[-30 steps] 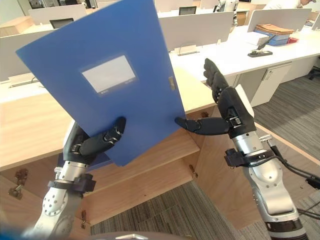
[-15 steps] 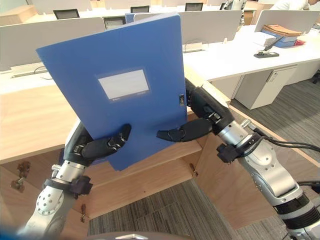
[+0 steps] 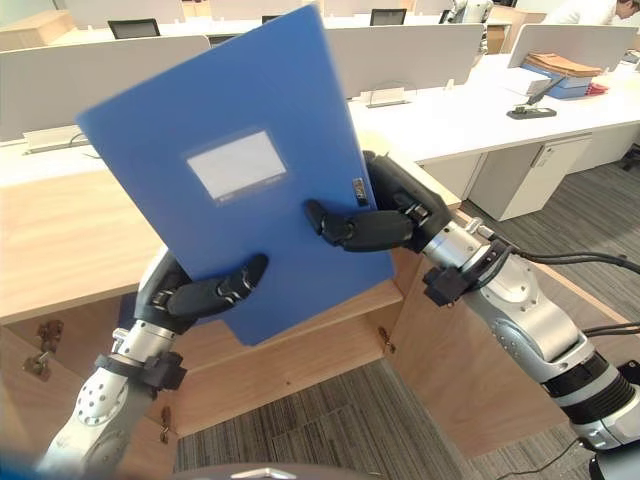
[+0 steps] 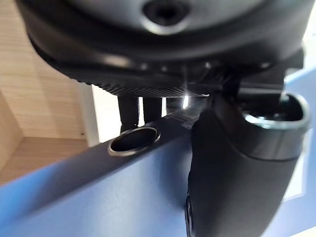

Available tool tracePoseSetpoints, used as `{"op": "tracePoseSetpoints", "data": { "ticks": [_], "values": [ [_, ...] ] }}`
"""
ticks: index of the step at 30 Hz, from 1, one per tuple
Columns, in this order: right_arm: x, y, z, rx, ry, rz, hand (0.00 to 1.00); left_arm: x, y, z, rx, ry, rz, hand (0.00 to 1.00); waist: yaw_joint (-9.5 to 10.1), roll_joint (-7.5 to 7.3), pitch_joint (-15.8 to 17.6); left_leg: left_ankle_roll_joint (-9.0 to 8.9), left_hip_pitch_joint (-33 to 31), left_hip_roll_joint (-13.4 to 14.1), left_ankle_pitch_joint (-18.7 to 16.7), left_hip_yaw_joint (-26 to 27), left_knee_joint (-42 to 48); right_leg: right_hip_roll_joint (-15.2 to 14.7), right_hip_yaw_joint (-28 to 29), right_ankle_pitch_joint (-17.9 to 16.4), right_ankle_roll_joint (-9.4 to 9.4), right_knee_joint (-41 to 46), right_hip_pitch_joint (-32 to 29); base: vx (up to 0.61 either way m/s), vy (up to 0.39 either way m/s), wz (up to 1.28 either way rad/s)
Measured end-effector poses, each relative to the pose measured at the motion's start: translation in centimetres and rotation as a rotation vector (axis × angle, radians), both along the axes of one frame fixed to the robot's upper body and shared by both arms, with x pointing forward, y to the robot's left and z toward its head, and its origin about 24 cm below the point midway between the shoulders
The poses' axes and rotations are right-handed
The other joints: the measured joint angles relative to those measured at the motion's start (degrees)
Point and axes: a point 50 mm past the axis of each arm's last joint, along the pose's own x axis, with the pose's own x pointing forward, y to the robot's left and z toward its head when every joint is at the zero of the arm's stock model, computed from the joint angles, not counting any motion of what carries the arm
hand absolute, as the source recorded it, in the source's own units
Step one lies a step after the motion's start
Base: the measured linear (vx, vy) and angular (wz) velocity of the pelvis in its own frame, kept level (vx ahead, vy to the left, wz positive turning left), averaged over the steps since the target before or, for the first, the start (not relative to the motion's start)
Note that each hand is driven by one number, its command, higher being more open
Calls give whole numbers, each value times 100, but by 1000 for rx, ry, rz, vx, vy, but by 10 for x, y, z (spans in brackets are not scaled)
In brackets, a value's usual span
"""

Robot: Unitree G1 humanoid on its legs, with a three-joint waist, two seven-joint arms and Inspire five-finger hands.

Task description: Walk over to the cabinet, pick up the folder, carry it to the office cabinet, place the folder inside the office cabinet, then close the office cabinet door

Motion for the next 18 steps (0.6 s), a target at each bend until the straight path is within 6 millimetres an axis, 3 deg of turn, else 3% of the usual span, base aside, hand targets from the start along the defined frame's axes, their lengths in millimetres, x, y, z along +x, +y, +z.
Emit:
{"op": "tracePoseSetpoints", "data": {
  "ticks": [4, 7, 12, 13, 16, 18],
  "values": [
    [-9, 11, 5, -144, -119, 23, 0, -13, -9, -44, 80, 232, -150, 100, -39, -4, -50, -29, 46, 13, -20, 177, -3, 31, 161, 33, 5, -14, -44, -11, 0, -21],
    [-38, 43, 21, -186, -323, 147, 0, -38, -30, -85, 91, 441, -325, 100, -181, -12, -111, -55, 55, 51, -30, 270, -5, 85, 227, 39, -1, -1, -96, 0, -14, -16],
    [-76, 67, 41, -62, -628, 244, 0, -66, -47, -131, 115, 629, -490, 100, -237, -61, -201, -73, 91, 96, -30, 318, -16, 130, 247, 44, -10, 12, -92, 7, -8, -5],
    [-81, 67, 47, -11, -680, 240, 0, -75, -41, -152, 168, 714, -491, 100, -237, -66, -272, -76, 97, 96, -33, 332, -30, 131, 250, 41, -12, 16, -92, 0, 0, 0],
    [-83, 66, 46, 10, -694, 240, 0, -87, -24, -179, 333, 837, -491, 100, -237, -46, -337, -113, 109, 95, -58, 347, -33, 132, 257, 34, -21, 34, -92, 0, 0, 0],
    [-84, 69, 28, -26, -627, 244, 0, -93, -9, -190, 490, 872, -507, 100, -226, -73, -356, -122, 116, 89, -49, 345, -34, 132, 275, 30, -27, 59, -113, 0, 0, 0]
  ]
}}
